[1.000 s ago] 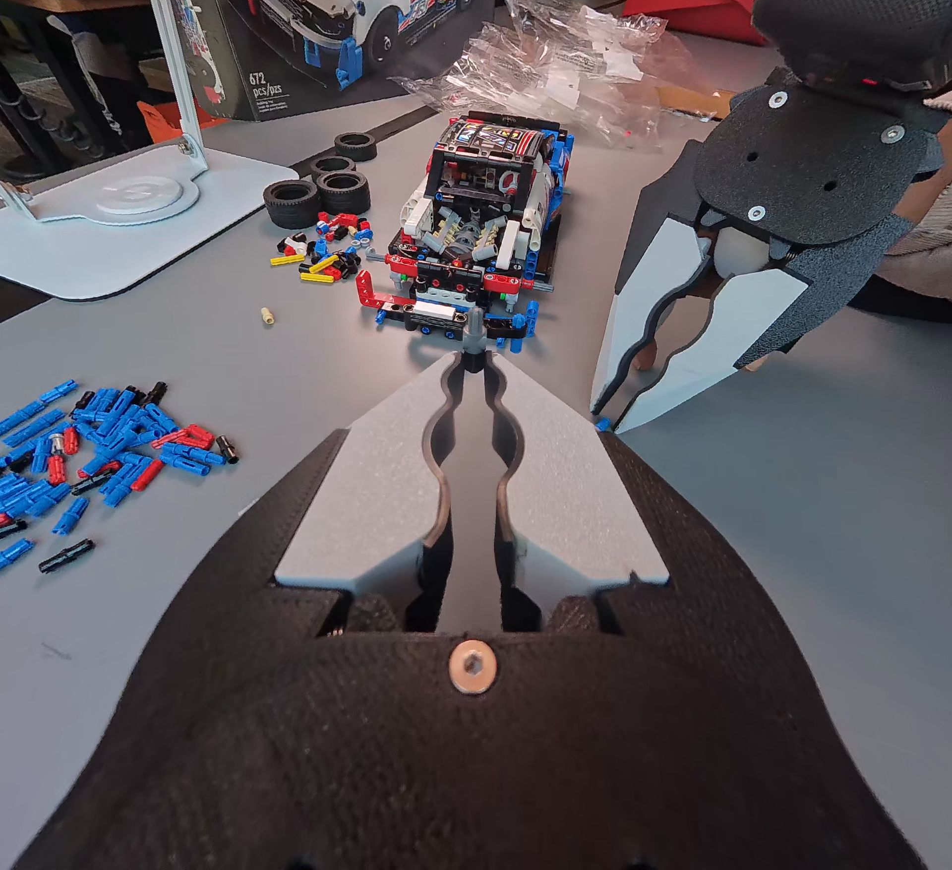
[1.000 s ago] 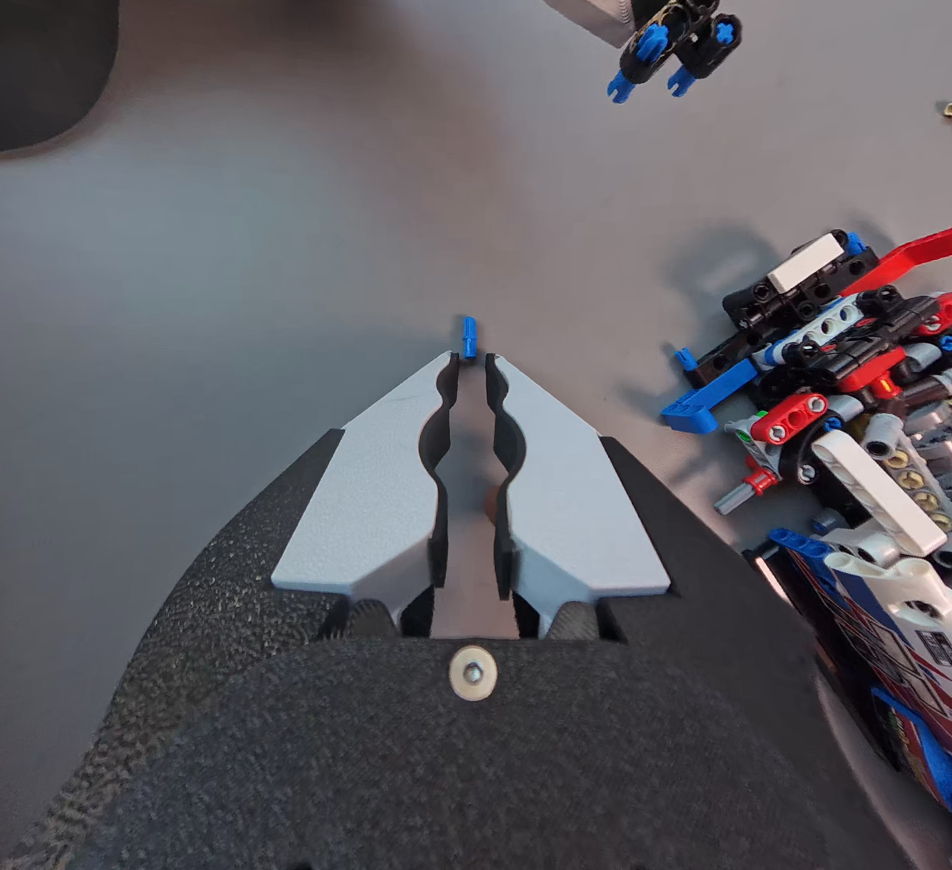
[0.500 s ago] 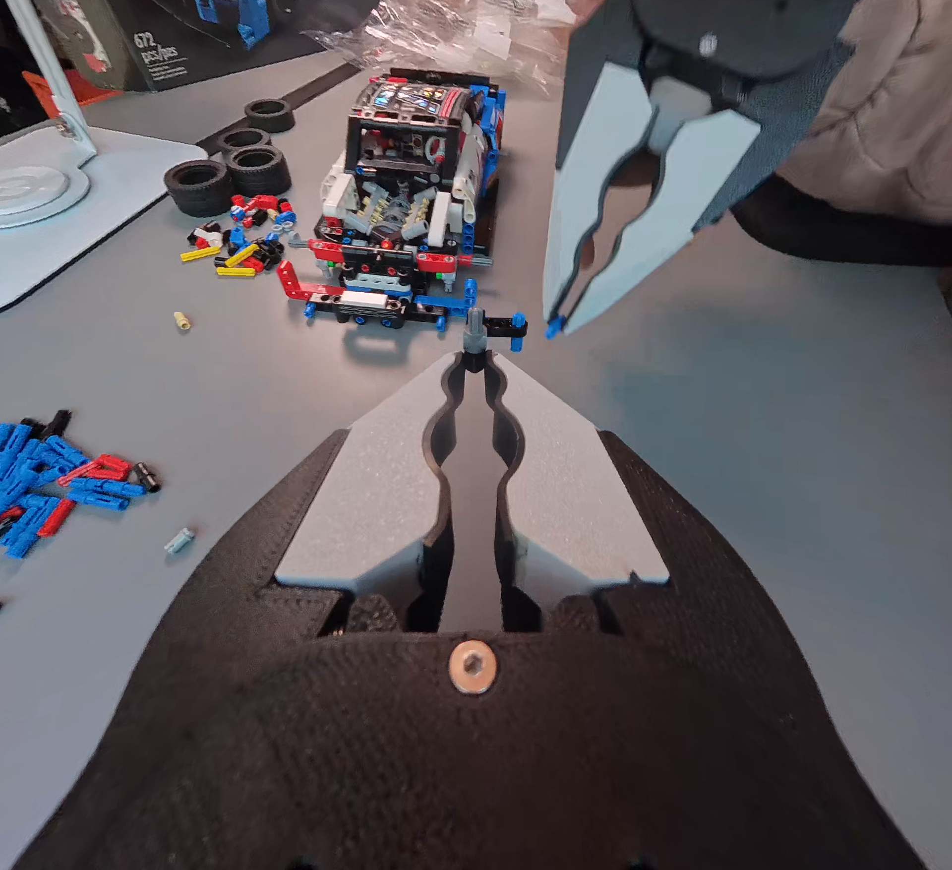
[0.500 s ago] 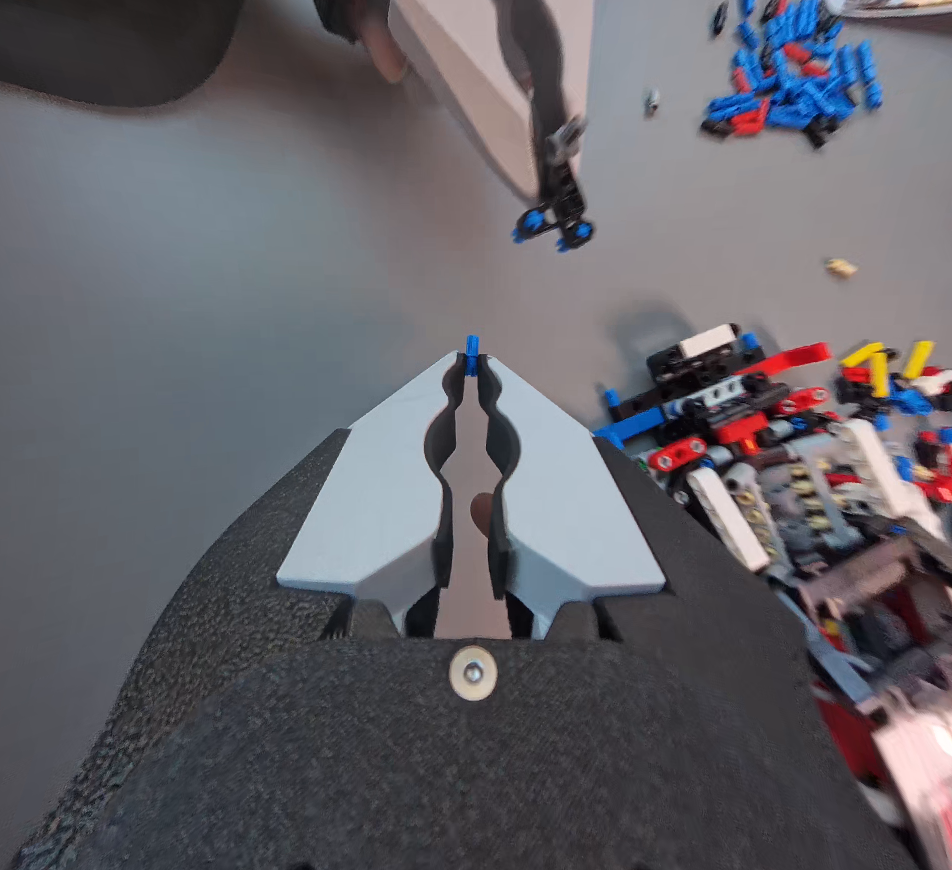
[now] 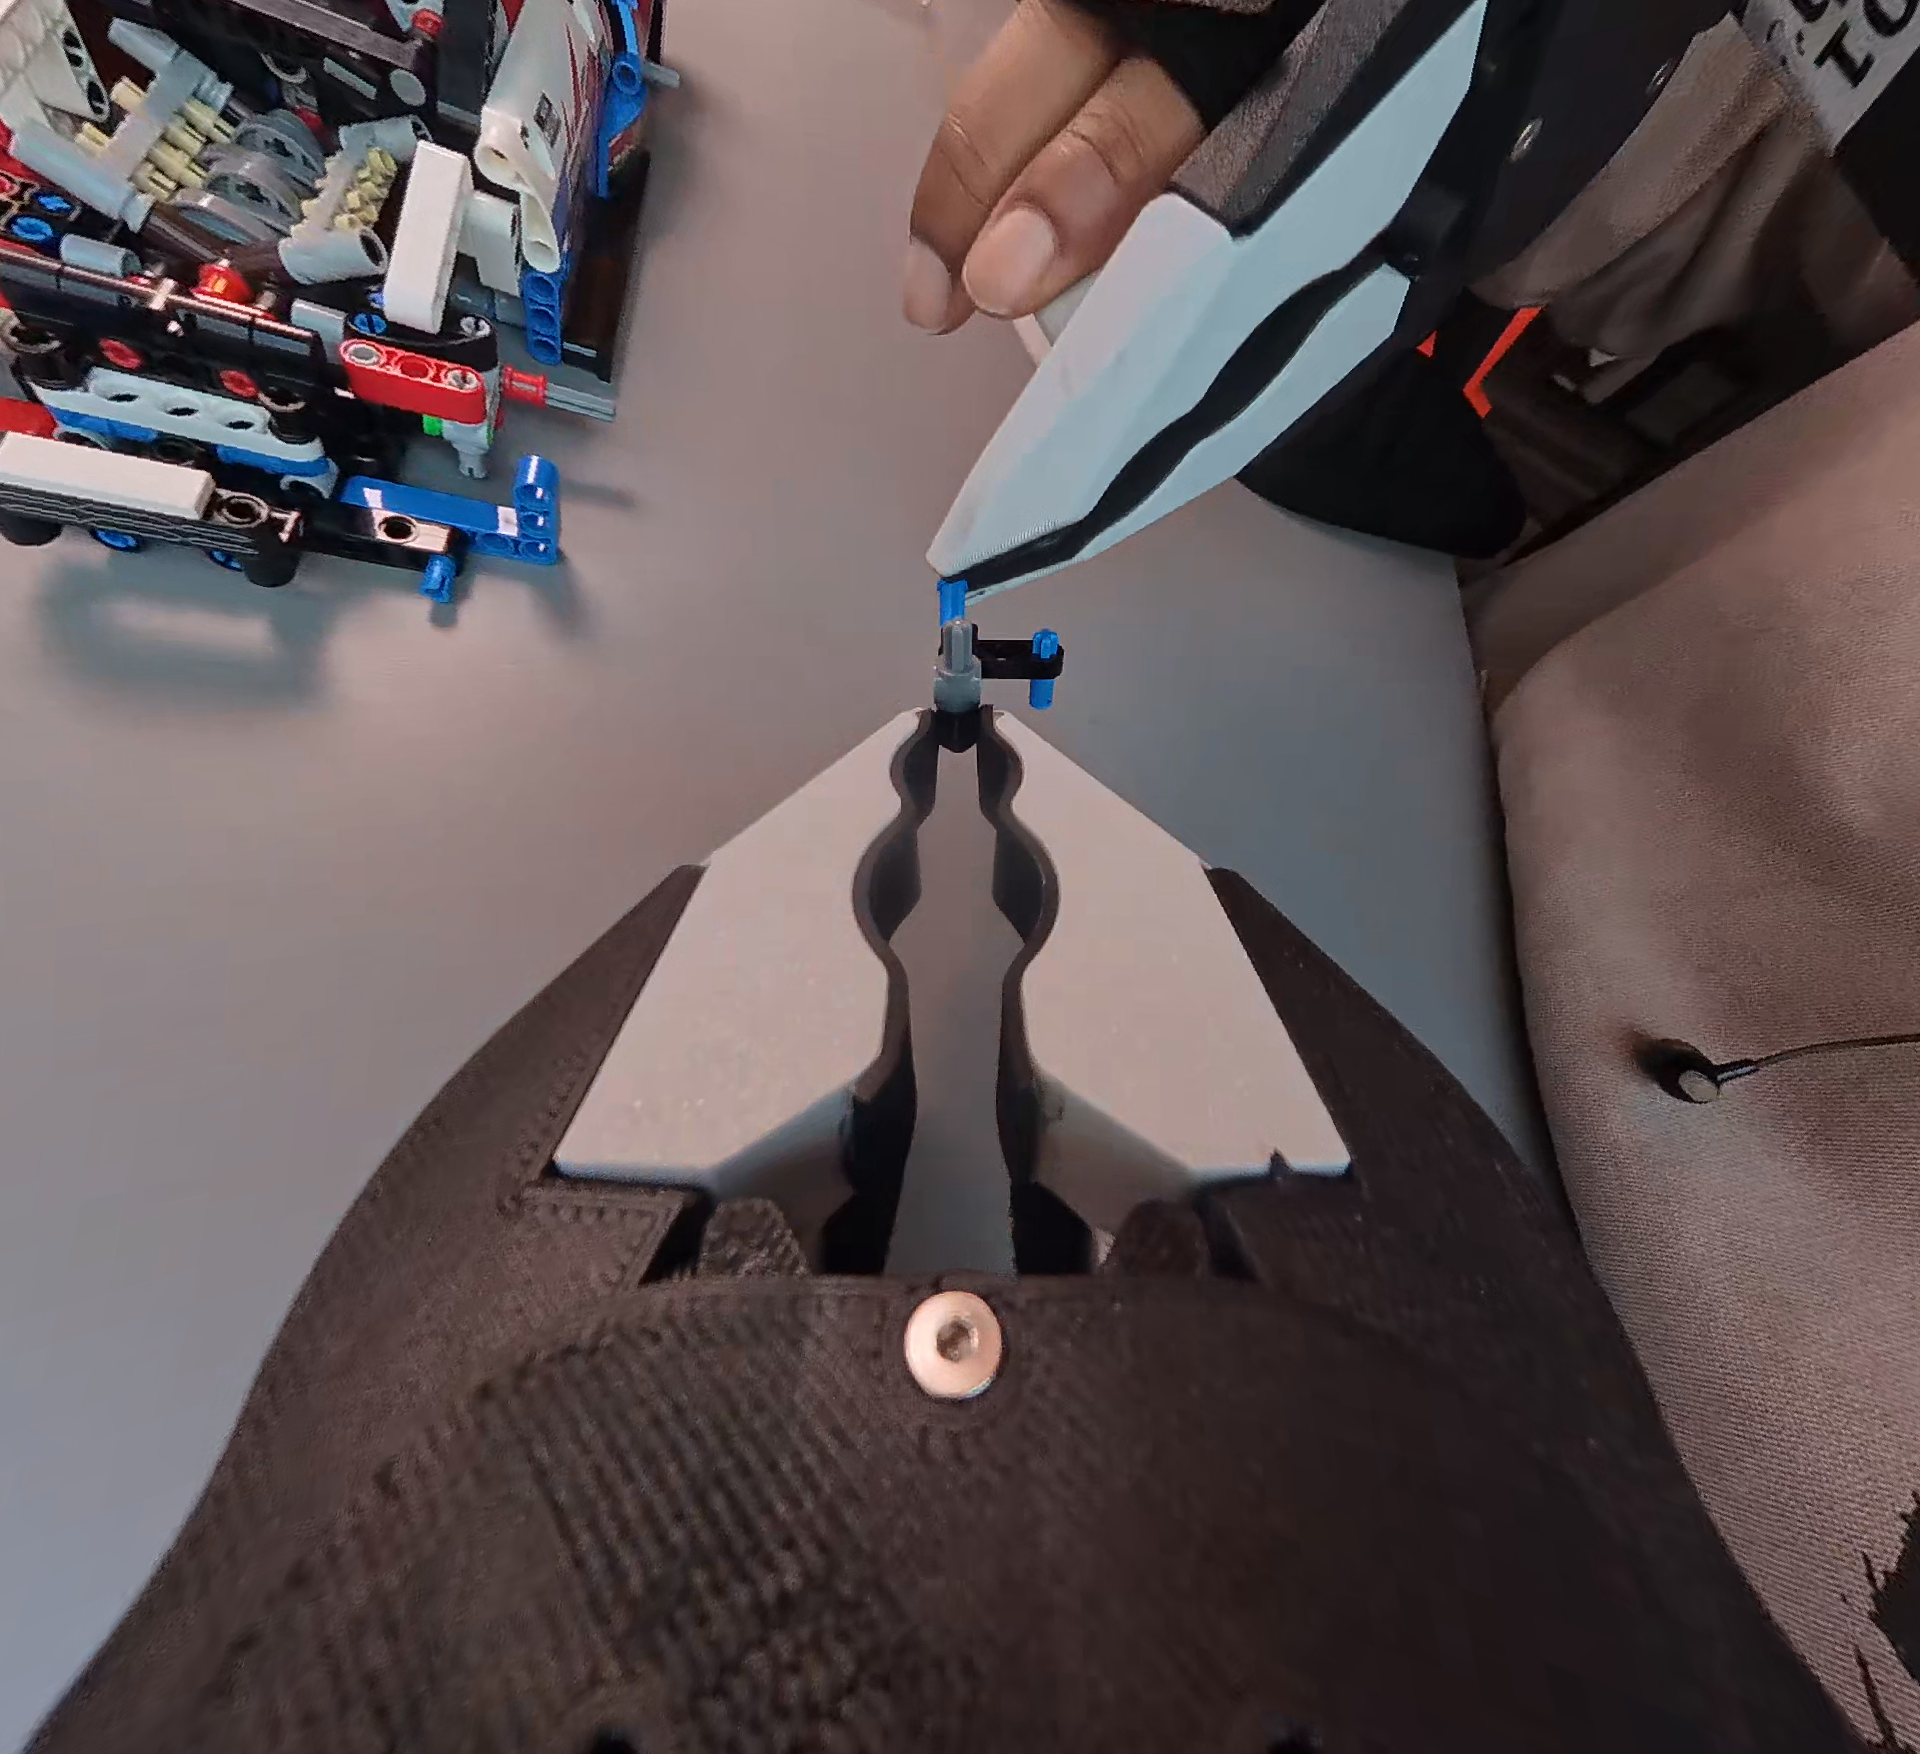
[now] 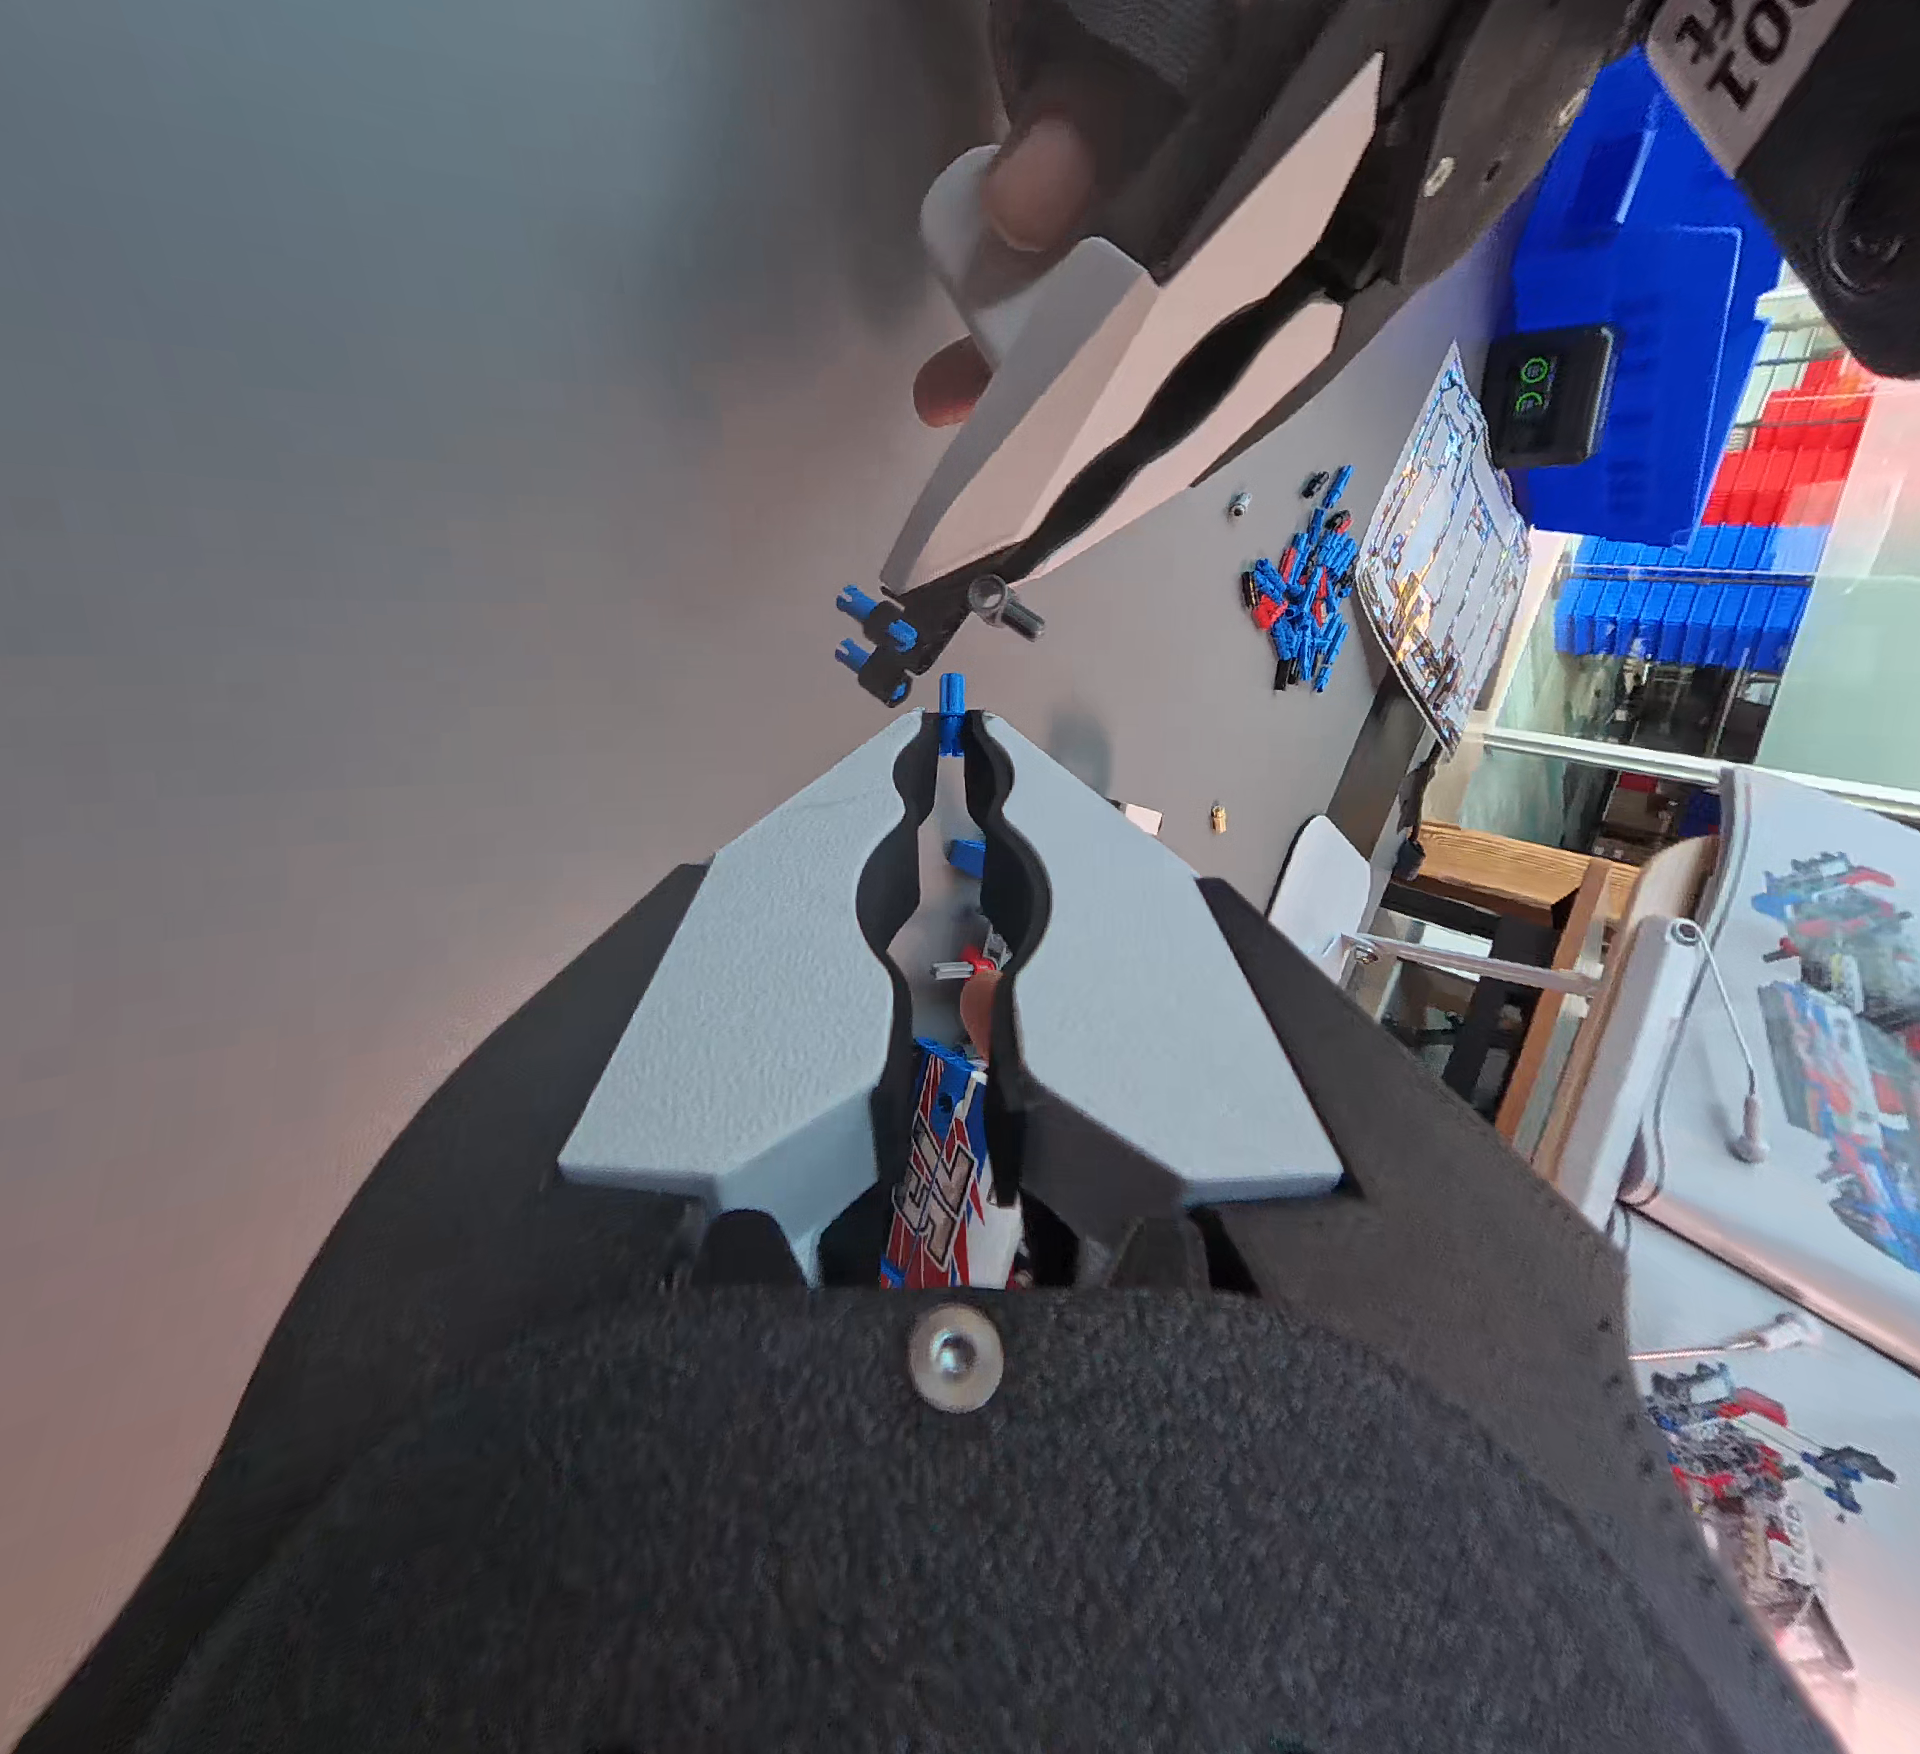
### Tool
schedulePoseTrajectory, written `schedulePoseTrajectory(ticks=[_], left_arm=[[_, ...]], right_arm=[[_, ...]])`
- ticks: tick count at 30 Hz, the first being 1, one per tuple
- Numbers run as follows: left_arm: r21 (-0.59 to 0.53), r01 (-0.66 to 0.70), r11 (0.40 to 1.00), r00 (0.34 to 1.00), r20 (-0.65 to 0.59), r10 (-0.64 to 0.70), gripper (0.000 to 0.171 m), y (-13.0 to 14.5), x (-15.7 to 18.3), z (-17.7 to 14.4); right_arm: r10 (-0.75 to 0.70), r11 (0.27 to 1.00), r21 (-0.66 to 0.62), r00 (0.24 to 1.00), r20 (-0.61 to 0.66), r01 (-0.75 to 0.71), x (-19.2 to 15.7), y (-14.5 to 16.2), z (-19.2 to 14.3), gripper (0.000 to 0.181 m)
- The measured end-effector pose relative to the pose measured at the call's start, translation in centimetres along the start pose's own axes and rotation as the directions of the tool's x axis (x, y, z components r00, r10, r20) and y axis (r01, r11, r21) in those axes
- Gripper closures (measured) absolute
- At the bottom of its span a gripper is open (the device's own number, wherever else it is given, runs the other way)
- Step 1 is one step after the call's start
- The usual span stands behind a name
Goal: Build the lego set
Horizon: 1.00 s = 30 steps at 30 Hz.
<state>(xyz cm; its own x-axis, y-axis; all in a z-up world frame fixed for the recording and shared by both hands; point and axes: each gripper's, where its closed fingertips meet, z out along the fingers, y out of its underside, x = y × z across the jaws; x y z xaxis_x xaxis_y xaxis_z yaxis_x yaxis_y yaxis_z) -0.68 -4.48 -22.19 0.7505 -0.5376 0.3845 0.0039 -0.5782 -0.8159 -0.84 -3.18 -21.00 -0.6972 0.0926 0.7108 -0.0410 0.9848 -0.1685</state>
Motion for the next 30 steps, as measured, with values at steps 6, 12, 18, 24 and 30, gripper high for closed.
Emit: schedulePoseTrajectory(ticks=[6, 12, 18, 24, 30], left_arm=[[-0.023, 0.026, 0.999, 1.0, -0.007, -0.026, 0.166, 0.4, 0.0, 0.2], [-0.041, 0.012, 0.999, 1.0, 0.003, -0.012, 0.166, 0.8, -0.1, 0.4], [-0.095, -0.088, 0.992, 0.994, 0.055, 0.093, 0.166, 1.2, 0.1, 0.9], [-0.096, -0.109, 0.989, 0.991, 0.064, 0.115, 0.166, 1.1, 0.3, 1.0], [-0.119, -0.139, 0.983, 0.981, 0.119, 0.153, 0.166, 1.3, -0.2, 1.2]], right_arm=[[-0.114, 0.993, -0.017, 0.993, 0.01, 0.114, -0.8, -0.1, 0.6, 0.179], [-0.174, 0.984, -0.021, 0.985, 0.016, 0.174, -1.2, -0.2, 0.8, 0.179], [-0.252, 0.966, -0.038, 0.965, 0.073, 0.255, -2.0, -0.3, 0.7, 0.179], [-0.269, 0.96, -0.05, 0.956, 0.116, 0.276, -2.4, -0.4, 0.6, 0.179], [-0.047, 0.998, -0.041, 0.995, 0.09, 0.051, -2.7, -0.3, 0.9, 0.179]])
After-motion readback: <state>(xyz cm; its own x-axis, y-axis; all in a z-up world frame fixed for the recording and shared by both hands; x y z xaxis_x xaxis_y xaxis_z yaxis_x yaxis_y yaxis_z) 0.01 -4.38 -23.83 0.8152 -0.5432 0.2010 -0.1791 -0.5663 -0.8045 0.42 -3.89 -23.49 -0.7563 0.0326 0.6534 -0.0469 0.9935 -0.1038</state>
